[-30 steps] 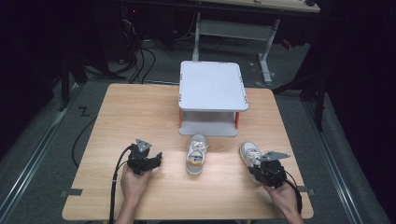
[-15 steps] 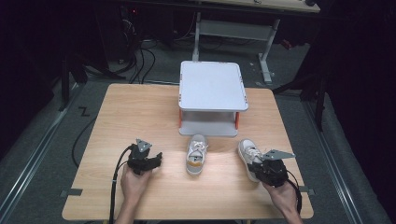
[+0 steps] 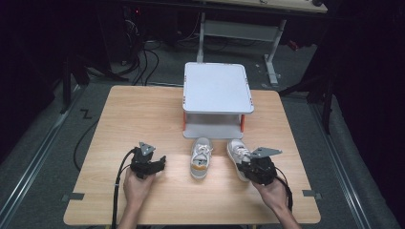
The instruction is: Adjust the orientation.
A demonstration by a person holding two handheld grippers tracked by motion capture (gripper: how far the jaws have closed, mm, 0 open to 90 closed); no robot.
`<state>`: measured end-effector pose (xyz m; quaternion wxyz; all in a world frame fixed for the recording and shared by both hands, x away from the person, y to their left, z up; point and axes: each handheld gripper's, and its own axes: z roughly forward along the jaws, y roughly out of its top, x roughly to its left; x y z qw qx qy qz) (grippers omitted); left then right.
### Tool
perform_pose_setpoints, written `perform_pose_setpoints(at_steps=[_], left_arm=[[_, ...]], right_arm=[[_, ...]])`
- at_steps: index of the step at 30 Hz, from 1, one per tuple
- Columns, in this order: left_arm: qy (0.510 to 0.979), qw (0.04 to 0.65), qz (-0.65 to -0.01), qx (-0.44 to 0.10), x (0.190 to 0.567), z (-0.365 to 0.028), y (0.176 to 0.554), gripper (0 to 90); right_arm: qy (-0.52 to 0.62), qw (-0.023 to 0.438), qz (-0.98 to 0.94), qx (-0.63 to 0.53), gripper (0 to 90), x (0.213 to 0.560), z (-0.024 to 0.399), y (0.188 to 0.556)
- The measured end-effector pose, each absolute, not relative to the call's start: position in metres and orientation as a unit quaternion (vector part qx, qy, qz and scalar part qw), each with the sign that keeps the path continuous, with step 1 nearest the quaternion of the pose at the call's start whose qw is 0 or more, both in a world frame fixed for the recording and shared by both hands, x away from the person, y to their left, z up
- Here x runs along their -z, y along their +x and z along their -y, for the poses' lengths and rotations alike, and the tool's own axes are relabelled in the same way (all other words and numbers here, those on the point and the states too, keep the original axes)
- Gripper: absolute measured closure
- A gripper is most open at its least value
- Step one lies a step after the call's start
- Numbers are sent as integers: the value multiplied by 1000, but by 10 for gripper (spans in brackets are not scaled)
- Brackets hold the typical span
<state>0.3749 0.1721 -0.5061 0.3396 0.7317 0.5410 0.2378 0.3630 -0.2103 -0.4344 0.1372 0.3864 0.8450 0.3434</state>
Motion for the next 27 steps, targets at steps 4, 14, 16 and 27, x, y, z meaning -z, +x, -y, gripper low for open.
perform_pose_setpoints(at_steps=[4, 14, 16, 27], left_arm=[[731, 341, -541, -237, 506, -172, 375, 333], [731, 342, -542, -235, 506, -172, 375, 329], [731, 341, -542, -235, 506, -172, 375, 329], [731, 341, -542, -236, 506, -172, 375, 330]], right_arm=[[382, 132, -850, -338, 818, 435, 194, 370], [382, 127, -858, -319, 815, 436, 163, 380], [382, 131, -859, -313, 815, 438, 157, 382], [386, 136, -863, -295, 776, 442, 140, 386]])
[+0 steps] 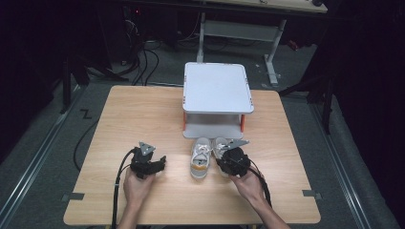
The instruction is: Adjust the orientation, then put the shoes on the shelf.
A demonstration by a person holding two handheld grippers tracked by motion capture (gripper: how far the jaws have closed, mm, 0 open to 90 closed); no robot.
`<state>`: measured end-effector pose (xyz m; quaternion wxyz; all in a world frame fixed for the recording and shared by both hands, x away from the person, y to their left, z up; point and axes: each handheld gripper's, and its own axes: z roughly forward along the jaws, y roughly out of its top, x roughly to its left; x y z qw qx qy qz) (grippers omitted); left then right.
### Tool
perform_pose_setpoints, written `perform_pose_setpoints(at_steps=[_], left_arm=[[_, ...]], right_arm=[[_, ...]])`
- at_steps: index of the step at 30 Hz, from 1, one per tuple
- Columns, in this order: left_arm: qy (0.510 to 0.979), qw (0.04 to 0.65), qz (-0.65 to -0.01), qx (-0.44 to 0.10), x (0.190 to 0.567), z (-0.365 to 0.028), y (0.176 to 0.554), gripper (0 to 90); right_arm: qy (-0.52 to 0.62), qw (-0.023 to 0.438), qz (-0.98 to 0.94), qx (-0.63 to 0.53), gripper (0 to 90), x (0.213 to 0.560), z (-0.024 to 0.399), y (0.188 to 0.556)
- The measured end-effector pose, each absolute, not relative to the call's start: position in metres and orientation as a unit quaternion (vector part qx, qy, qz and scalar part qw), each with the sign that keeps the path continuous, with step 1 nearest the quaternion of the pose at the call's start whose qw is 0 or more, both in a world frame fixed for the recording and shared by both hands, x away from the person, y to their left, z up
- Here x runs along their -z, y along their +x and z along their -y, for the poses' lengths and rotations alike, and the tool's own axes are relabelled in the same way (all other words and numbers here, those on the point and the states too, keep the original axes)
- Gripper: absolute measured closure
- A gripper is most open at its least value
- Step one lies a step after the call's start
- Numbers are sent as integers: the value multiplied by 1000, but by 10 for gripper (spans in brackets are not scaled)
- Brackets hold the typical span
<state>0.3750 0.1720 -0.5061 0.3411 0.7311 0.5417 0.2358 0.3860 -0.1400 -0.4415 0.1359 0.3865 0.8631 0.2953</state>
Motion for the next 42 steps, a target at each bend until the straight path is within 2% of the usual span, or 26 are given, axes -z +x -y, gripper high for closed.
perform_pose_setpoints(at_steps=[5, 12, 22, 26, 33, 35, 42], left_arm=[[734, 337, -540, -238, 506, -172, 375, 330], [736, 333, -538, -240, 506, -171, 375, 330], [737, 331, -538, -242, 506, -171, 375, 329], [737, 331, -538, -242, 506, -170, 374, 328], [741, 331, -534, -237, 506, -169, 375, 284], [741, 330, -534, -238, 506, -169, 375, 282], [739, 325, -541, -237, 505, -167, 375, 280]], right_arm=[[385, 118, -863, -305, 750, 444, 141, 390], [377, 85, -867, -314, 652, 450, 134, 392], [373, 75, -856, -350, 547, 443, 147, 385], [372, 80, -842, -382, 549, 438, 162, 375], [393, 123, -801, -434, 561, 432, 204, 369], [414, 122, -789, -437, 555, 437, 218, 374], [479, 162, -767, -396, 561, 472, 256, 388]])
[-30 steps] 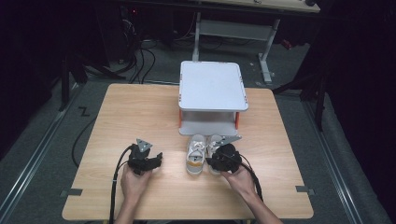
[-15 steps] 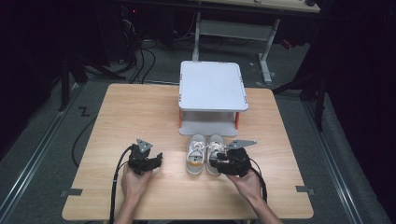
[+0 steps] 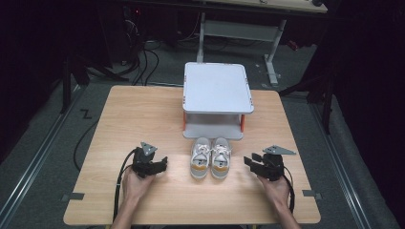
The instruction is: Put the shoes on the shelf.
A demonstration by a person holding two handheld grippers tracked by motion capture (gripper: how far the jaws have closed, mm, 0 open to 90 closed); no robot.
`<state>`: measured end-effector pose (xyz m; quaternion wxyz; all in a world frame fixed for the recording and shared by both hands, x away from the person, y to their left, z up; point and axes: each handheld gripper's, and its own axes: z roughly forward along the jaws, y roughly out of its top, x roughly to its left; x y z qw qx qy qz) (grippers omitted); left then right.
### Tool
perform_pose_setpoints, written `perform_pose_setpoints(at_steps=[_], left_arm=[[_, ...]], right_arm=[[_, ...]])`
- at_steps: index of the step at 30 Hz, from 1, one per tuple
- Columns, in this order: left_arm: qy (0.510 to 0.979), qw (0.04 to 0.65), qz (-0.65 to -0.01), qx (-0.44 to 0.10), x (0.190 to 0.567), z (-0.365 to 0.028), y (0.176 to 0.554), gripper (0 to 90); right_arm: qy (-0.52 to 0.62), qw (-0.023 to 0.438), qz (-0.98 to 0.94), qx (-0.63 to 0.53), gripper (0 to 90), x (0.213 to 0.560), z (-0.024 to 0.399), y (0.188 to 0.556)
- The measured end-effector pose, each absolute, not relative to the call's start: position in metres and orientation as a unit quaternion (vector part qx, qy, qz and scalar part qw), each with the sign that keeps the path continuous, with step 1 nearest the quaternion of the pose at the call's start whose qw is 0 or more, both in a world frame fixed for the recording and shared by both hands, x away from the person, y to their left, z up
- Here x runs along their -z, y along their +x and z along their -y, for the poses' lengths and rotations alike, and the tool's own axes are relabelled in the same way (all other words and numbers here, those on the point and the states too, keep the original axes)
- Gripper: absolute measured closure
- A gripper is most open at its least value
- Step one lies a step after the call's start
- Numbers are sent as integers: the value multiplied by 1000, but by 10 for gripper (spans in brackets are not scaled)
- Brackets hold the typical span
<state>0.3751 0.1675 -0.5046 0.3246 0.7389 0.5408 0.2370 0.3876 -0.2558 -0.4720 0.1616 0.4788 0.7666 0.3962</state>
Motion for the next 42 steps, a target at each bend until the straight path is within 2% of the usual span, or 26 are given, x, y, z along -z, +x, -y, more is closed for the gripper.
perform_pose_setpoints(at_steps=[6, 11, 17, 20, 36, 42], left_arm=[[732, 335, -543, -240, 501, -166, 373, 328], [729, 356, -536, -234, 492, -159, 368, 361], [754, 347, -512, -221, 479, -144, 365, 406], [762, 357, -507, -187, 475, -140, 366, 403], [777, 409, -456, -147, 440, -95, 345, 397], [794, 405, -431, -141, 431, -68, 344, 378]], right_arm=[[504, 194, -761, -359, 550, 491, 268, 395], [516, 202, -755, -352, 522, 498, 273, 399], [520, 217, -750, -347, 495, 501, 274, 402], [520, 214, -750, -349, 469, 501, 275, 403], [512, 215, -756, -345, 433, 501, 274, 404], [512, 218, -757, -343, 433, 501, 273, 403]])
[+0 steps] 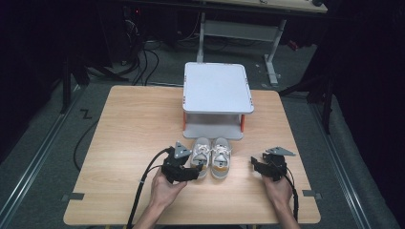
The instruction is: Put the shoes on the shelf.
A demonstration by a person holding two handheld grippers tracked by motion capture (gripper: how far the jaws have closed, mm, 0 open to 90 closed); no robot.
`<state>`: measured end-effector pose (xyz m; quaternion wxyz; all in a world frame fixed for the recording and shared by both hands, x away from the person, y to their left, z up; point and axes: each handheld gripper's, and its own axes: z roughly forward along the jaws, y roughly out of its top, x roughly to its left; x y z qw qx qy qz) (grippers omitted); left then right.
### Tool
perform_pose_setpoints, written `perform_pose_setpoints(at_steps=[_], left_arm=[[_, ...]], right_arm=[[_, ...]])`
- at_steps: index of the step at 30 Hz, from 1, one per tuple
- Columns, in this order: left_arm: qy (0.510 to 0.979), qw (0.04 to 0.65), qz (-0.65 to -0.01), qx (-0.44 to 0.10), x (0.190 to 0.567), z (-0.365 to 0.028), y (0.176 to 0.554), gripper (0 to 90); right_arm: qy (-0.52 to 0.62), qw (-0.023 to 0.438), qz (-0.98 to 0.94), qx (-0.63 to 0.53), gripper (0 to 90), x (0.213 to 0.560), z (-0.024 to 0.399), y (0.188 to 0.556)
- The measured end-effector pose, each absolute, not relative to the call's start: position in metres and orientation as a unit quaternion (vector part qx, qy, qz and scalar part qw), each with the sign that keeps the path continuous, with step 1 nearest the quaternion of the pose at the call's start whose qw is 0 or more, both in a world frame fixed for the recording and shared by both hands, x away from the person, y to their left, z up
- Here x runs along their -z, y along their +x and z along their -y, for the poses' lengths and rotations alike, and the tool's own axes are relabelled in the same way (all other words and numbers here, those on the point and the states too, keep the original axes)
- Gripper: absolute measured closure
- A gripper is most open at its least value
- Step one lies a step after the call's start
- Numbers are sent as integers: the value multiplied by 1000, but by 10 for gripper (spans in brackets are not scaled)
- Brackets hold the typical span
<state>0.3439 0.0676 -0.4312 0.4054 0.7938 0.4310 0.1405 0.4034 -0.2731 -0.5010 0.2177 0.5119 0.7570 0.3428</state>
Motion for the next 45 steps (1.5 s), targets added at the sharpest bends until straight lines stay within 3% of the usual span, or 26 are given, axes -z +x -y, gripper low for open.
perform_pose_setpoints(at_steps=[11, 24, 45], left_arm=[[795, 380, -459, -111, 439, -31, 359, 427], [766, 370, -521, -72, 443, -21, 376, 387], [782, 335, -517, -91, 451, -2, 391, 544]], right_arm=[[511, 216, -757, -343, 427, 501, 273, 403], [510, 218, -758, -342, 429, 501, 273, 403], [509, 223, -760, -337, 428, 501, 271, 403]])
